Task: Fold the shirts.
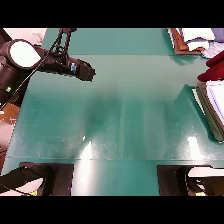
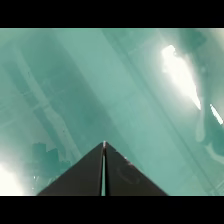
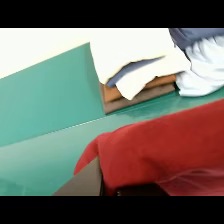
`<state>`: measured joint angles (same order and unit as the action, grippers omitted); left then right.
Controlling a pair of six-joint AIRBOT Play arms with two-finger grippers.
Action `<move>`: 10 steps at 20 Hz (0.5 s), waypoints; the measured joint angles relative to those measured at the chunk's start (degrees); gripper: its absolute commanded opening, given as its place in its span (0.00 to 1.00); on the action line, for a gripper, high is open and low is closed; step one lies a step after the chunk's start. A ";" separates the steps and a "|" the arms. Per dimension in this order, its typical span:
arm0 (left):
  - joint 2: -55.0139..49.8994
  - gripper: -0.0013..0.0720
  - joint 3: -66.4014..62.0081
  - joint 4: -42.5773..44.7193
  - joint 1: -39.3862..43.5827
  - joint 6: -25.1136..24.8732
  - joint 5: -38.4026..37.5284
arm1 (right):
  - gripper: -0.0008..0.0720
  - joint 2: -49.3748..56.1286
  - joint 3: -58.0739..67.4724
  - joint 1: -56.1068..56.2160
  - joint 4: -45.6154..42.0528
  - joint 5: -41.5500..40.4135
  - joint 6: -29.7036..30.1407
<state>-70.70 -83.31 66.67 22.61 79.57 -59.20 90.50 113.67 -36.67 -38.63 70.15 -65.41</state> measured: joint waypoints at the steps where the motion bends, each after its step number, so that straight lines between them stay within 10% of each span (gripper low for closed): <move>1: 0.00 0.05 0.00 0.00 0.00 0.00 -0.11 | 0.03 -0.63 -0.13 -0.33 -0.15 0.66 -0.15; 10: 0.00 0.06 0.00 -0.04 0.00 0.00 -1.88 | 0.04 -12.22 -15.32 -8.46 -3.37 6.23 -1.09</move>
<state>-70.70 -83.31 66.63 22.61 79.57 -61.08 78.28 98.35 -45.12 -42.00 76.38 -66.50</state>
